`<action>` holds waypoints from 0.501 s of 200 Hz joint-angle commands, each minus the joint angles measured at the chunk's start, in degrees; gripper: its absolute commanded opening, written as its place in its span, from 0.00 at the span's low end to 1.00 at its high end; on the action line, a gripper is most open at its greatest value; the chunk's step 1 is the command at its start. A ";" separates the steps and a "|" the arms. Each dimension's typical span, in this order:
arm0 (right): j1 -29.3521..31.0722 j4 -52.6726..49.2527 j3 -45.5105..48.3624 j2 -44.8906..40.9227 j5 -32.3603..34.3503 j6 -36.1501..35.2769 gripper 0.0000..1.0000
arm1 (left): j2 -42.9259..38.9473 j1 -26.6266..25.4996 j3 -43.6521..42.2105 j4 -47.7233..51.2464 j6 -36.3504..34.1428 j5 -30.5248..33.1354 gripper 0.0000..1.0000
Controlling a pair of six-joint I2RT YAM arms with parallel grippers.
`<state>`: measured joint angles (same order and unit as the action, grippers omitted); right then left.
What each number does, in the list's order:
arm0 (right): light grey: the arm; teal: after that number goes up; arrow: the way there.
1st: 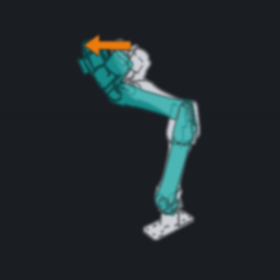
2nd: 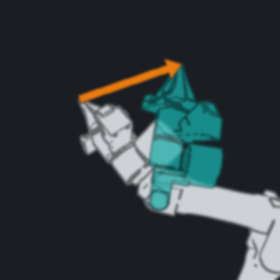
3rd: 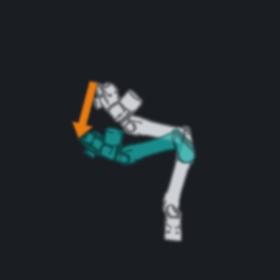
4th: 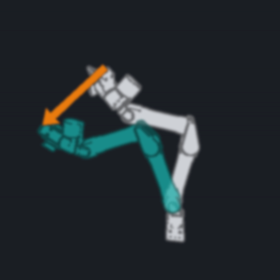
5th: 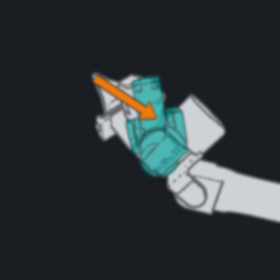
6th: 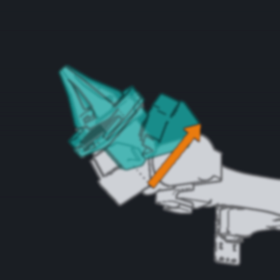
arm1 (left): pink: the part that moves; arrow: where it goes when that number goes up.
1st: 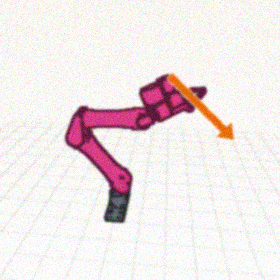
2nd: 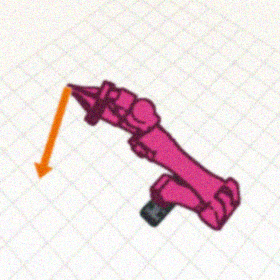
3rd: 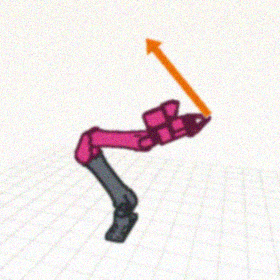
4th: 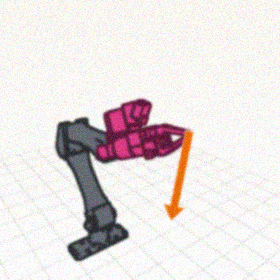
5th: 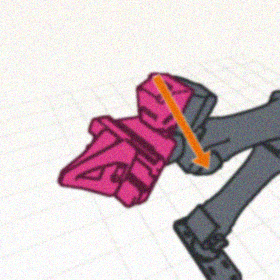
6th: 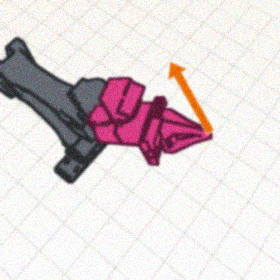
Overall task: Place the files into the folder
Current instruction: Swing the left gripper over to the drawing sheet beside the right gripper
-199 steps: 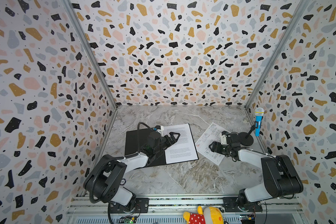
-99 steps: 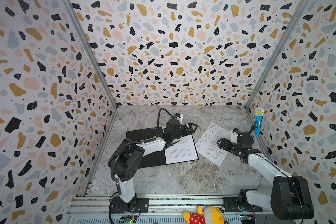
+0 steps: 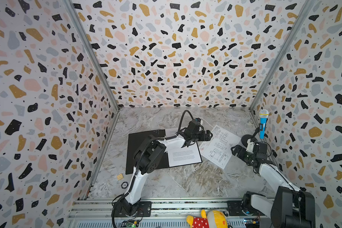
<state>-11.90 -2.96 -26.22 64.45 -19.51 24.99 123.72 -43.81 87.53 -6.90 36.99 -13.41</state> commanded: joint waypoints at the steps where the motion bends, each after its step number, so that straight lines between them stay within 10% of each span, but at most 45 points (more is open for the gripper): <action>1: -1.00 0.63 0.66 -0.57 -1.94 -0.30 0.99 | 1.18 -0.94 4.41 3.72 -3.97 3.41 1.00; 100: -2.34 2.36 2.88 0.37 -5.83 1.56 0.98 | 7.49 -2.63 10.62 8.29 -7.85 6.52 1.00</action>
<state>-14.04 -1.21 -23.49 64.55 -23.66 25.87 129.97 -45.91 95.85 0.05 31.16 -7.90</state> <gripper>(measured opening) 0.980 0.997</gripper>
